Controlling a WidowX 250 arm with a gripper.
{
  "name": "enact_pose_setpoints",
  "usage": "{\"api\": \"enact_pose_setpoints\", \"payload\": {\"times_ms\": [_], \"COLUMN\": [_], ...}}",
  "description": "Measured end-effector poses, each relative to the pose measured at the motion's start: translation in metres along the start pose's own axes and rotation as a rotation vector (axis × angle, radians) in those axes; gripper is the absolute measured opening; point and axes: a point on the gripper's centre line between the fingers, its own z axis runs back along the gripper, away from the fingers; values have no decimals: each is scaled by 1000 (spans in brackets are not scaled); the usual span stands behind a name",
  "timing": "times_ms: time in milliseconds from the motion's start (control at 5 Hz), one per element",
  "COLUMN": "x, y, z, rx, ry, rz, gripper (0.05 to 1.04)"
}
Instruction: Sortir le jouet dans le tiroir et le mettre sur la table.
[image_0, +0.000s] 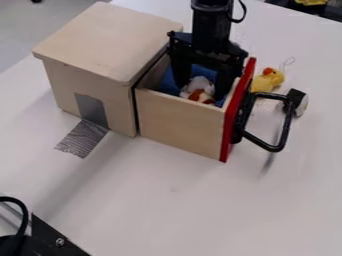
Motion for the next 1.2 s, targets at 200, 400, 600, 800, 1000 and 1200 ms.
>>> {"api": "enact_pose_setpoints", "payload": {"times_ms": [200, 400, 600, 800, 1000, 1200], "x": [-1, -1, -3, 1, 8, 6], "y": [-1, -1, -1, 1, 5, 22], "z": [-10, -10, -8, 15, 47, 73], "rx": [-9, -11, -11, -13, -15, -8], "ry": [17, 12, 21, -24, -78, -92], "rz": [-1, -1, -6, -24, -47, -66], "gripper": [677, 489, 403, 336, 305, 302]}}
